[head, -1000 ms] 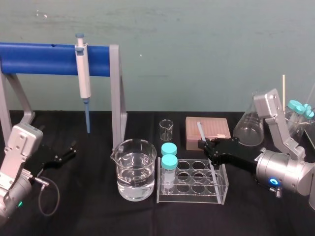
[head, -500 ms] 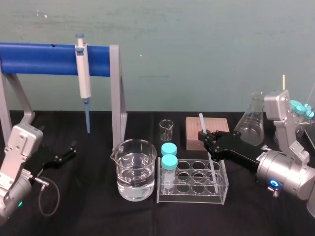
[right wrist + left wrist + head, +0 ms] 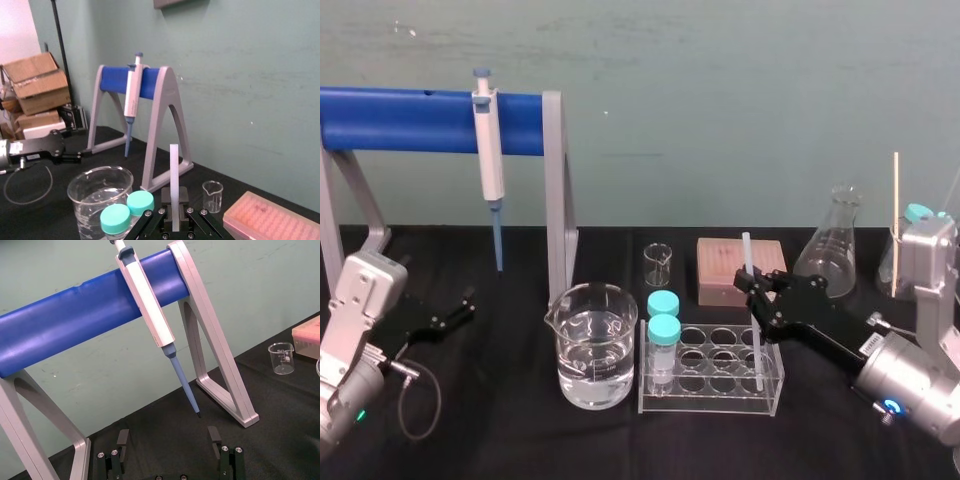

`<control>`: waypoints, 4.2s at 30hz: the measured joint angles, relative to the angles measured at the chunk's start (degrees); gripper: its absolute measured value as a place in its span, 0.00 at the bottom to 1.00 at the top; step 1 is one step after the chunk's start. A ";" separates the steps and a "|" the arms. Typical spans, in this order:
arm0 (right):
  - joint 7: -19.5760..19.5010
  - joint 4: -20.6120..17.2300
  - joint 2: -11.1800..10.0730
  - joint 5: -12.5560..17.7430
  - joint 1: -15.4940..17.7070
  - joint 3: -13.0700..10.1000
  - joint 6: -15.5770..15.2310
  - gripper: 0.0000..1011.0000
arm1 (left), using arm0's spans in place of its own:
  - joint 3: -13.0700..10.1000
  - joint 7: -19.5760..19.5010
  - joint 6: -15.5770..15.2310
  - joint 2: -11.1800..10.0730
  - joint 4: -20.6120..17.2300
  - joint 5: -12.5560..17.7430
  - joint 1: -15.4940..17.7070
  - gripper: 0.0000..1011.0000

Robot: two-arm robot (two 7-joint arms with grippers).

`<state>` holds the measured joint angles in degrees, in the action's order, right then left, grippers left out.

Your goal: Pick up the stirring rod with one hand, then place it down.

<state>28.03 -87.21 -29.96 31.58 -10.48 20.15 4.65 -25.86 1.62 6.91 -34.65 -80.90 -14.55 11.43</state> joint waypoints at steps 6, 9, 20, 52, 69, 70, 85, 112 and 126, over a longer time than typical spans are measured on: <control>0.92 -1.48 0.39 -0.19 1.94 -1.66 3.38 0.07 | 0.00 0.00 0.00 0.00 0.00 0.00 0.00 0.99; 1.15 -2.14 0.50 -0.66 2.02 -2.31 4.53 0.07 | 0.00 0.00 0.00 0.00 0.00 0.00 0.00 0.99; 2.30 -6.00 1.15 -1.89 -0.57 -6.11 9.43 0.07 | 0.00 0.00 0.00 0.00 0.00 0.00 0.00 0.99; 2.68 -5.77 2.33 -0.53 -1.95 -6.97 6.50 0.07 | 0.00 0.00 0.00 0.00 0.00 0.00 0.00 0.99; 2.73 -5.24 2.01 0.14 -2.28 -6.64 5.97 0.07 | 0.00 0.00 0.00 0.00 0.00 0.00 0.00 0.99; 2.73 -5.24 2.01 0.14 -2.29 -6.63 5.97 0.07 | 0.00 0.00 0.00 0.00 0.00 0.00 0.00 0.99; 2.70 -5.36 1.88 0.20 -2.17 -6.57 6.15 0.07 | 0.00 0.00 0.00 0.00 0.00 0.00 0.00 0.99; 2.66 -5.51 1.83 0.47 -1.86 -6.73 6.21 0.07 | 0.00 0.00 0.00 0.00 0.00 0.00 0.00 0.99; 2.74 -4.74 2.00 0.46 -2.48 -6.40 6.07 0.07 | 0.00 0.00 0.00 0.00 0.00 0.00 0.00 0.99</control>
<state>30.77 -91.95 -27.96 32.04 -12.96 13.75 10.72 -25.86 1.62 6.91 -34.65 -80.90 -14.55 11.43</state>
